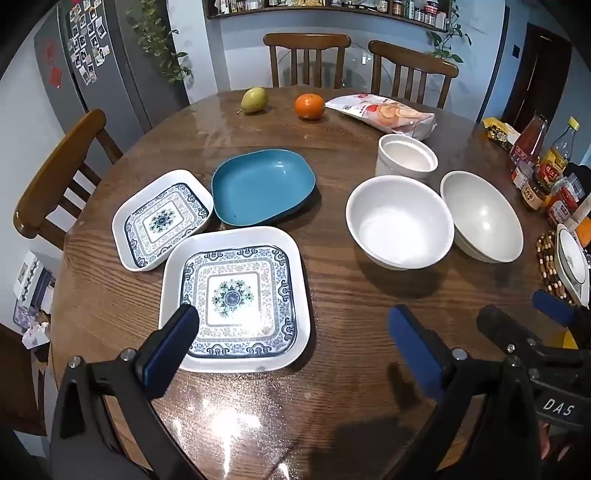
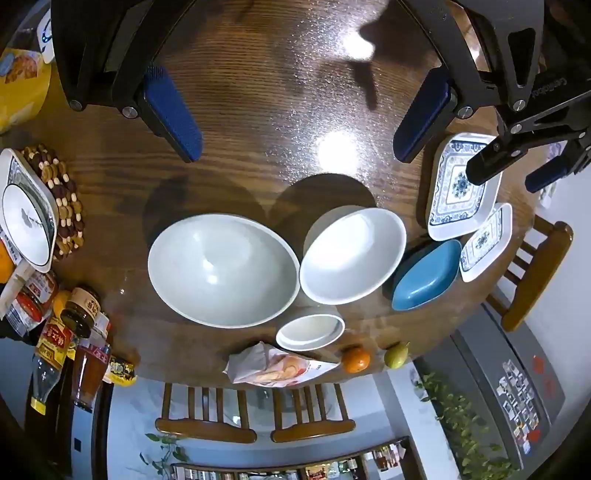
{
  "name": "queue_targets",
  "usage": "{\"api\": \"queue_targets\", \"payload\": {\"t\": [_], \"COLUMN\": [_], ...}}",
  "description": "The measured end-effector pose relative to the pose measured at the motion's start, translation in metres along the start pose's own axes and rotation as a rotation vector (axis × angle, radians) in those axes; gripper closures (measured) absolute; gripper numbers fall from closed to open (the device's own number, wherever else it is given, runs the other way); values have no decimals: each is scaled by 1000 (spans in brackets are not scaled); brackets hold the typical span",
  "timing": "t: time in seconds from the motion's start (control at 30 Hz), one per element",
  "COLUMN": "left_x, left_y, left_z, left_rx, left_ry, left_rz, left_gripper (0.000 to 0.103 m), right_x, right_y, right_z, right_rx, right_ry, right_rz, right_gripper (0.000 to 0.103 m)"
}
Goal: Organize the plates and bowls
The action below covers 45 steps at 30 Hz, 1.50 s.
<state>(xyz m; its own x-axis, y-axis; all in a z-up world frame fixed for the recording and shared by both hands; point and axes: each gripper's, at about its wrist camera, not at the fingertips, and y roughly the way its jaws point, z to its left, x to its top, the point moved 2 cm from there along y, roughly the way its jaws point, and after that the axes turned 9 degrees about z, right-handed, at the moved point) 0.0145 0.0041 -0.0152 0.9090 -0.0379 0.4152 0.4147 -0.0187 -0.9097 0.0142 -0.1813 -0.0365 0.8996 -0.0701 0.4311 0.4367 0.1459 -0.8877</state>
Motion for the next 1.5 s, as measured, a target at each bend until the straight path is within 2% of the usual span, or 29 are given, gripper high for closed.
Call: {"api": "queue_targets", "payload": {"t": [0.13,1.5], "left_x": [-2,0], "left_y": [-5,-1], "left_z": [-1,7], "left_rx": [25,10], "left_ry": [16,22], "left_rz": [-20,-22], "left_gripper": [1,1], "right_x": [0,-3], "right_y": [-1,-2], "right_z": [1,10], "right_rx": [3,-2], "right_ry": [3,10], "right_rz": [2,5], "right_gripper": [0,0]}}
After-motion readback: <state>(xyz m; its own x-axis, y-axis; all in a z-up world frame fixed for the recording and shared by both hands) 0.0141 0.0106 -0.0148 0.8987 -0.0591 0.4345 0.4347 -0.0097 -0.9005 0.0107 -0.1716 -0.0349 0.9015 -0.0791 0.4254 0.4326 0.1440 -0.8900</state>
